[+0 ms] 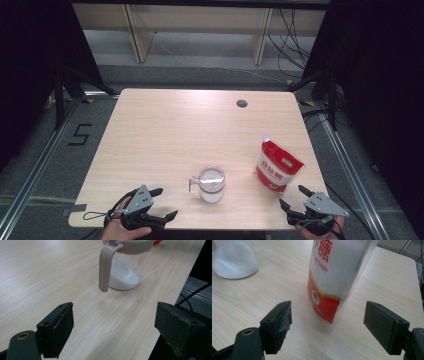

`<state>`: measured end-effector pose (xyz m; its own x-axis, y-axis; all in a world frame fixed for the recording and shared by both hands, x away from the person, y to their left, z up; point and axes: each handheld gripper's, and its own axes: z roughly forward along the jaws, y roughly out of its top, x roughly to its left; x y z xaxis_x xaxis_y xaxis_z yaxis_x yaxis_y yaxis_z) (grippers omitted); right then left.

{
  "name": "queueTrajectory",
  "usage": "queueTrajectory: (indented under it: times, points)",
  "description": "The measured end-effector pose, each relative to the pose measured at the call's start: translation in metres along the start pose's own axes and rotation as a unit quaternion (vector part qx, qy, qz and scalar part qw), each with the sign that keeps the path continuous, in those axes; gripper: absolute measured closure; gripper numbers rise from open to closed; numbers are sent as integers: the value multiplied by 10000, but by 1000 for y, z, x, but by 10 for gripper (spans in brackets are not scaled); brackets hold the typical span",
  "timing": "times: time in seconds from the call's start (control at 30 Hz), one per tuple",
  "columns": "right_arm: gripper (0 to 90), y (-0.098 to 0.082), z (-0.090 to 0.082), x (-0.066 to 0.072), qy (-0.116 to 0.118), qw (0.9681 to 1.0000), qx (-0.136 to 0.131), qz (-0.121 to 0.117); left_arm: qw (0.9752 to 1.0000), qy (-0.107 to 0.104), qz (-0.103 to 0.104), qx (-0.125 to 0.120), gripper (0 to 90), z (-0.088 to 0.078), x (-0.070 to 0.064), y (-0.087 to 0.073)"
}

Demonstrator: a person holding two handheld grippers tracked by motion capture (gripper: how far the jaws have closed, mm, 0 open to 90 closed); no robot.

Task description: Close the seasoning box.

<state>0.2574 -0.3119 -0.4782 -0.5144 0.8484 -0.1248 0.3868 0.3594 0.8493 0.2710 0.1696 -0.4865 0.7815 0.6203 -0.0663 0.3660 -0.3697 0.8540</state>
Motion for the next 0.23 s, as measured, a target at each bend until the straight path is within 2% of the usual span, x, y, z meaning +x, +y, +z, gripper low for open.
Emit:
queueTrajectory:
  times: [0.1, 0.13, 0.17, 0.2, 0.23]
  points:
    - [232, 0, 1, 0, 24, 10000, -21, 31, 10000, 9, -68, -62, 154, 2, -1, -1]
    - [232, 0, 1, 0, 29, 10000, -23, 32, 10000, -12, 79, -11, 154, 2, 1, 0]
    - [231, 0, 1, 0, 29, 10000, -11, 26, 10000, -4, -52, 2, 154, 2, 0, -1]
    - [229, -1, 1, -1, -72, 9999, -59, -49, 10000, -15, -30, 55, 154, 3, 1, -1]
    - [228, -1, 1, -2, -59, 10000, -32, -53, 10000, 14, -88, 15, 154, 4, 0, -2]
